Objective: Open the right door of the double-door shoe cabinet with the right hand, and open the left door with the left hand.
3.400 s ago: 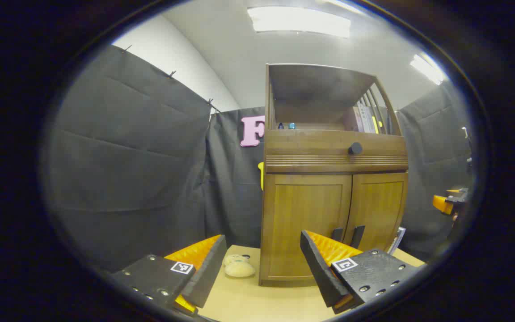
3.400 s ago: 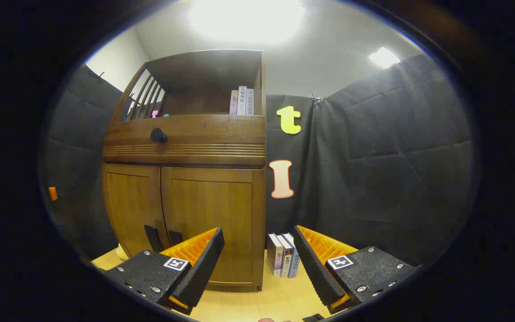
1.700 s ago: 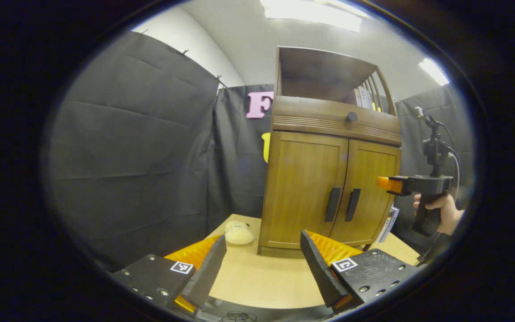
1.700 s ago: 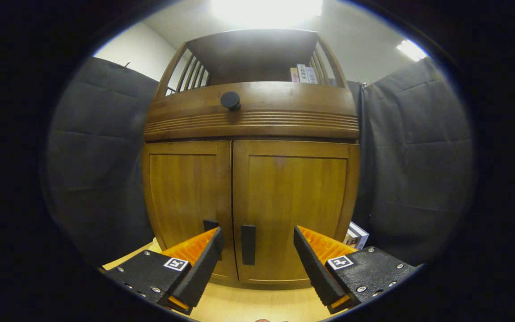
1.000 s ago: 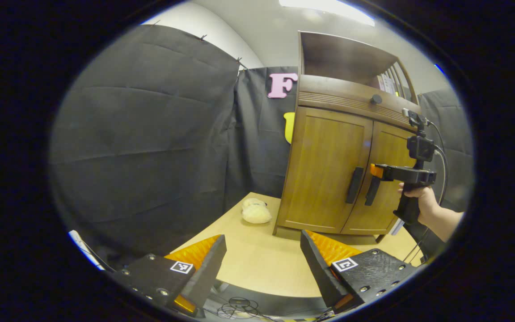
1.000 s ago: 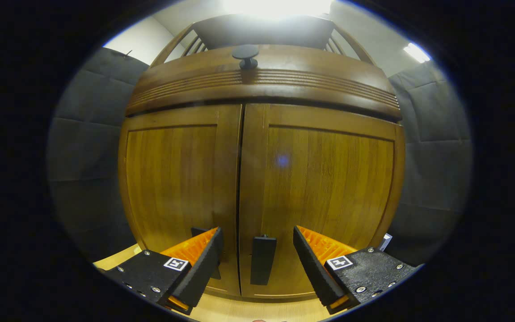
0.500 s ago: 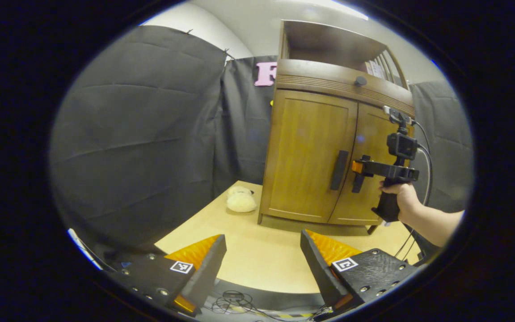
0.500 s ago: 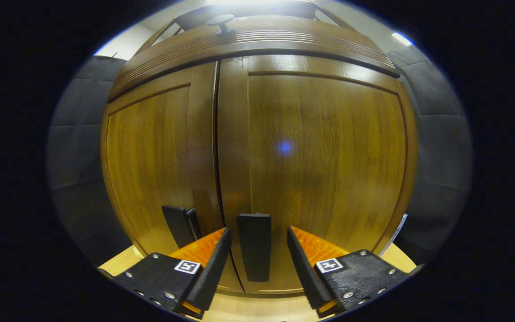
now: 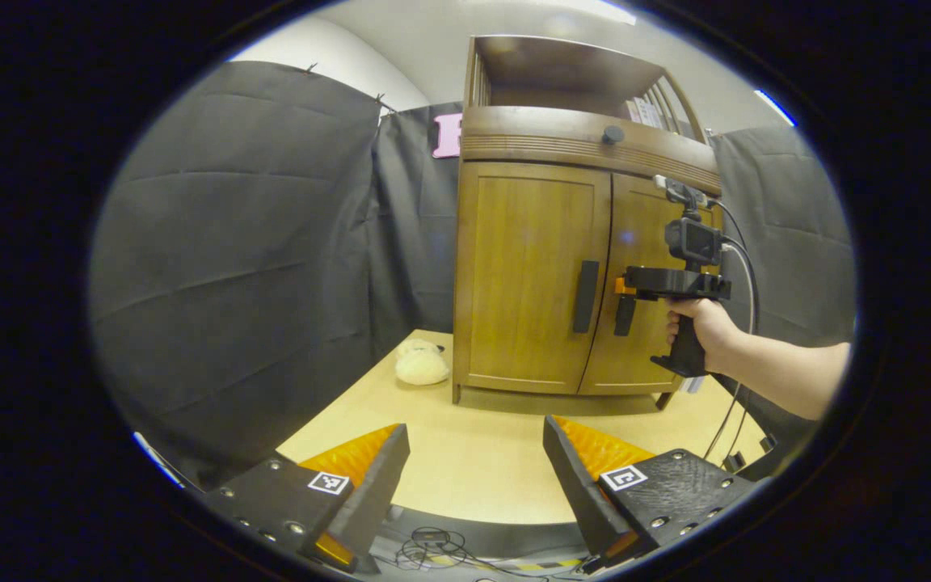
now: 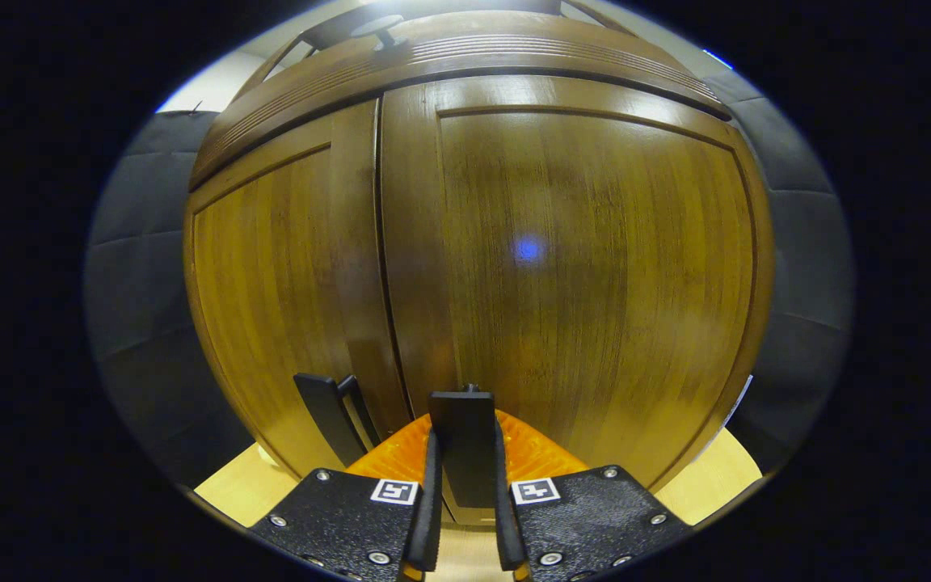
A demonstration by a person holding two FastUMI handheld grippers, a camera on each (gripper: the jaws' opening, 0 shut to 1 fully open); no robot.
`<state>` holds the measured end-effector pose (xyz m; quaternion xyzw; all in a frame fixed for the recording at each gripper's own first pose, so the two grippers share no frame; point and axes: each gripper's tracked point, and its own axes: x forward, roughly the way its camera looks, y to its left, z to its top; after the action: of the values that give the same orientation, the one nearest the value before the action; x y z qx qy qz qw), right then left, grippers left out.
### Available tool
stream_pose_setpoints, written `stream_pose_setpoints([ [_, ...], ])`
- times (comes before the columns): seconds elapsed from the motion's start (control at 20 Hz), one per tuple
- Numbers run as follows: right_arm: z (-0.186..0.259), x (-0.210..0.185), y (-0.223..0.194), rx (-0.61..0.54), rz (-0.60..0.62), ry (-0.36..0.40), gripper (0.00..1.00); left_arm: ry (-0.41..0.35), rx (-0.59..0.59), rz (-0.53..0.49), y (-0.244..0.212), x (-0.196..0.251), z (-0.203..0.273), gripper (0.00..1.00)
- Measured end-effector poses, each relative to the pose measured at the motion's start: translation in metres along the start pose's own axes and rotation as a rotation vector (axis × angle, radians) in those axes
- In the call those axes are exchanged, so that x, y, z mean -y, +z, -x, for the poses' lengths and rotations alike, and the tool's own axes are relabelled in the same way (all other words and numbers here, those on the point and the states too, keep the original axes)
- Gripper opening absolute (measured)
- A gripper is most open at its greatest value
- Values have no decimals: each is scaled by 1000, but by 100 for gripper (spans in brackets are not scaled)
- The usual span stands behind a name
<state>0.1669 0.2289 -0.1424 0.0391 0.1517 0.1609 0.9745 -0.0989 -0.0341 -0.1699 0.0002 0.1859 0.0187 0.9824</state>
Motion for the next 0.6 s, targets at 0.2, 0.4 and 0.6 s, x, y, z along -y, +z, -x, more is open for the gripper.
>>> stream_pose_setpoints([
  [0.2, 28, -2, -5, -16, 6, 39, 28, -10, 31, -8, 9, -1, 0, 100],
  [0.4, 49, 2, -11, -15, 5, 74, 27, -30, 58, -66, 22, 0, 10, 100],
  [0.6, 86, 12, -17, -8, 7, 79, 29, -78, 72, -64, 22, 4, 6, 87],
])
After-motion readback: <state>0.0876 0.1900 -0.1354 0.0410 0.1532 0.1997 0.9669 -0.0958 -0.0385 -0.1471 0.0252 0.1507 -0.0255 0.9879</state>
